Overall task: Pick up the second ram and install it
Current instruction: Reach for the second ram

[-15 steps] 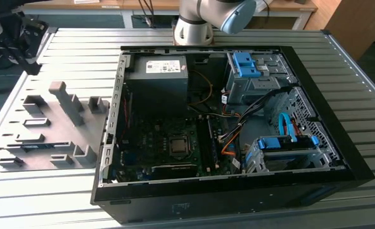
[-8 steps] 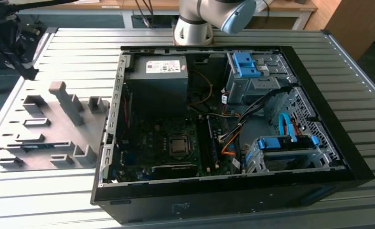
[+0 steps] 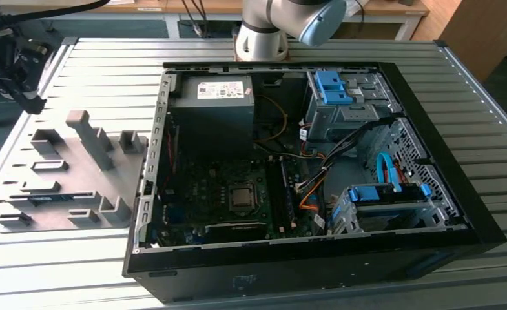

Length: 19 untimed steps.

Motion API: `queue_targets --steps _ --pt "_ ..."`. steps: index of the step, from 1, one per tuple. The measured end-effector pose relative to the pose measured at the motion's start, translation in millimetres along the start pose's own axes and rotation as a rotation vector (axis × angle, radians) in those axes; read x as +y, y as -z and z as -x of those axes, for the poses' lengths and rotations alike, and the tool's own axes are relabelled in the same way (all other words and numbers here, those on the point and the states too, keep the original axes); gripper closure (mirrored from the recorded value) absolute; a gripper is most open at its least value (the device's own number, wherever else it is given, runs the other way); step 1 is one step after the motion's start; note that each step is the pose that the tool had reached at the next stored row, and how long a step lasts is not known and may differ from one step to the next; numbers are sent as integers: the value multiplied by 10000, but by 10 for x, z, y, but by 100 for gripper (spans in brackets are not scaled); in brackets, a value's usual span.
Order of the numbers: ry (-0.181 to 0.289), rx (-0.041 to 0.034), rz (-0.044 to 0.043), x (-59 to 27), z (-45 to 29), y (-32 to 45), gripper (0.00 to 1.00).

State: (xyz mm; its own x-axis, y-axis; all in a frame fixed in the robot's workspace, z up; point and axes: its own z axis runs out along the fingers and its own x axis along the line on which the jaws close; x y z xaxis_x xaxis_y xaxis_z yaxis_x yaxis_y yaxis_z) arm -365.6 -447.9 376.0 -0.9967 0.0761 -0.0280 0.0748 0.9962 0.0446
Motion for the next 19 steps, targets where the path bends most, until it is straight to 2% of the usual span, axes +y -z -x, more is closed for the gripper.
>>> queue_targets --steps 10,19 --pt "0 0 0 -84 -75 -82 90" --pt "1 -1 1 -127 -112 -146 90"
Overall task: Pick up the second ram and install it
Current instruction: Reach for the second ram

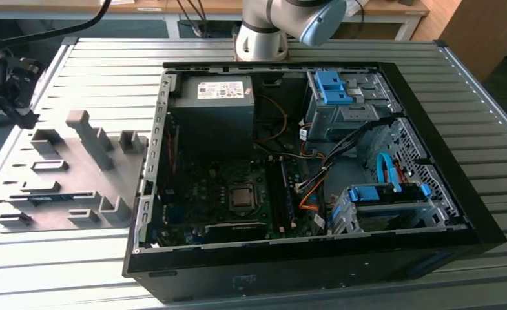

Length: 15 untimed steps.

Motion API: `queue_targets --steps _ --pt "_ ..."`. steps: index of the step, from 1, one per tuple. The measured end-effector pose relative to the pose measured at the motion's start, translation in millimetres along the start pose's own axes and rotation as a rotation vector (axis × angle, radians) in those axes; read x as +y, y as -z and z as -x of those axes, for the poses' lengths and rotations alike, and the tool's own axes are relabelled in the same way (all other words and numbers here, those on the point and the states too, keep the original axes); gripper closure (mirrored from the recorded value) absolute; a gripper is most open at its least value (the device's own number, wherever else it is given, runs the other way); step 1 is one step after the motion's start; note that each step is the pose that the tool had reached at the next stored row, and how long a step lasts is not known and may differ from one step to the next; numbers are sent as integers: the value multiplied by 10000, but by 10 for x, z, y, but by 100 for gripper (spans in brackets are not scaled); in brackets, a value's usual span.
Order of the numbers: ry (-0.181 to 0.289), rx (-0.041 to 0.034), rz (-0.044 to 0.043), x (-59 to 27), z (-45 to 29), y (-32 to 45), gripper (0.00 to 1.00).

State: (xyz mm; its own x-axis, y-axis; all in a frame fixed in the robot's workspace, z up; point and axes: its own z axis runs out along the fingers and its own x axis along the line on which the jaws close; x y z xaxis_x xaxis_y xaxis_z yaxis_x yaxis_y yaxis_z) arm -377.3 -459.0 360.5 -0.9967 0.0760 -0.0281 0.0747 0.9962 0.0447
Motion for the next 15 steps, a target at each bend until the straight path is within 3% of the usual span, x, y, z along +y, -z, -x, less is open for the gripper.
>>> queue_targets --steps 15 --pt "0 1 -1 -73 -58 -151 90"
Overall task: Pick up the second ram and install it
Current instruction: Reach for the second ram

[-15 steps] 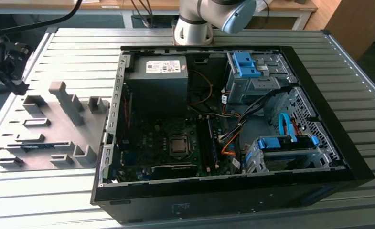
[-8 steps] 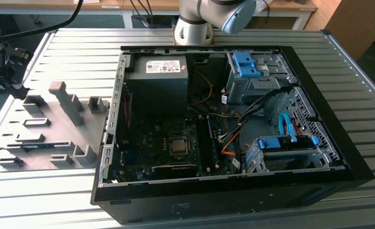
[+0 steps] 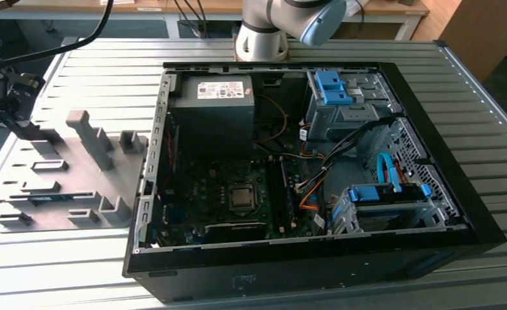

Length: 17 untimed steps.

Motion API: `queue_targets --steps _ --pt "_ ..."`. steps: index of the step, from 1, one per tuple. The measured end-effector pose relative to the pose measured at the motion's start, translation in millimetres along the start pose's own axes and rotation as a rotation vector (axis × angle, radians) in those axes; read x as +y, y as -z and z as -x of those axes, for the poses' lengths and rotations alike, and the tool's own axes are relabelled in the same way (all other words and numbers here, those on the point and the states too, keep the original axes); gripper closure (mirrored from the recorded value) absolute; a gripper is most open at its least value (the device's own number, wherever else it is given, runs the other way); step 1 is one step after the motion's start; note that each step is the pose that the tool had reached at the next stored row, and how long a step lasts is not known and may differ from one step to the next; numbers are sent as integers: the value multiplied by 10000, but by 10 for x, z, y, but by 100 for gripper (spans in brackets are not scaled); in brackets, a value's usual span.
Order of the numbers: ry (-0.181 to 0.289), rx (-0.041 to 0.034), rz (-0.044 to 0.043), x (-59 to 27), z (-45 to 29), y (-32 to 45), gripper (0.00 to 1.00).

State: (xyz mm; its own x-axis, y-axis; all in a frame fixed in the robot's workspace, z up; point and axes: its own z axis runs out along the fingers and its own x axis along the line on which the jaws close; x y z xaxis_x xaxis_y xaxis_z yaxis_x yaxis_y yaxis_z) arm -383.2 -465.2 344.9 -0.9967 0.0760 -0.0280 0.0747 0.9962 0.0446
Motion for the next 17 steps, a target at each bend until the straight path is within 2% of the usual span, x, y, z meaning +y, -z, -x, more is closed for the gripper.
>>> queue_targets --steps 17 --pt "1 -1 1 -80 -51 -137 90"
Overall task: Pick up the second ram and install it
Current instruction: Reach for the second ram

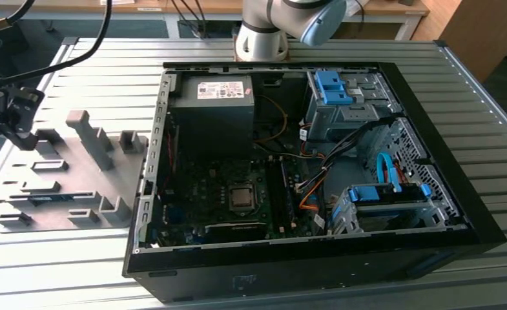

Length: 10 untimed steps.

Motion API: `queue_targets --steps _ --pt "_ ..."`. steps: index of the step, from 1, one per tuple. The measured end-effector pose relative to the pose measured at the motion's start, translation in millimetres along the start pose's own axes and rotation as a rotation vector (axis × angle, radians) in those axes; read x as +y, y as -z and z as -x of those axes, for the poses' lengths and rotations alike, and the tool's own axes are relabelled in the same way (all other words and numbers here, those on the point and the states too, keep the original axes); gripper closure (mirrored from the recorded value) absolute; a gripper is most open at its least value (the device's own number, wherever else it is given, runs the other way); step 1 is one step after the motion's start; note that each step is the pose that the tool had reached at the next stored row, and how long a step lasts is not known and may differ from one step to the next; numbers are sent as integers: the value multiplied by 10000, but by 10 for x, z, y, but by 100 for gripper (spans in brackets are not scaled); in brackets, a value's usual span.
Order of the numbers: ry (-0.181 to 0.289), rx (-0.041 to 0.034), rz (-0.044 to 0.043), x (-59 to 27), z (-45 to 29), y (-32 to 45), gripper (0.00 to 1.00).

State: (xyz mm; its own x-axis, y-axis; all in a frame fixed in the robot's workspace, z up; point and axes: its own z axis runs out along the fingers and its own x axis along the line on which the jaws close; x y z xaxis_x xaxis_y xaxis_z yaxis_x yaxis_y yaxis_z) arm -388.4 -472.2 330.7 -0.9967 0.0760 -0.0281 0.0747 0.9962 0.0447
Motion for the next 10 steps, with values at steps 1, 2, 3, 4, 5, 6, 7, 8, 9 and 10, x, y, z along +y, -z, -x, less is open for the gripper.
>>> queue_targets --steps 1,2,3,4,5,6,7,8,9,10 --pt "0 0 0 -7 -4 -12 90" --pt "0 1 -1 -15 -9 -23 90" --pt "0 2 -2 -23 -14 -35 90" --pt "0 1 -1 -32 -20 -50 90" --pt "-1 1 -1 -41 -25 -65 90" --pt "0 0 0 -50 -30 -80 90" --pt "1 -1 1 -59 -32 -98 90" --pt "0 -2 2 -63 -34 -116 90" --pt "-1 0 0 -65 -36 -133 90" --pt "-1 0 0 -66 -37 -151 90"
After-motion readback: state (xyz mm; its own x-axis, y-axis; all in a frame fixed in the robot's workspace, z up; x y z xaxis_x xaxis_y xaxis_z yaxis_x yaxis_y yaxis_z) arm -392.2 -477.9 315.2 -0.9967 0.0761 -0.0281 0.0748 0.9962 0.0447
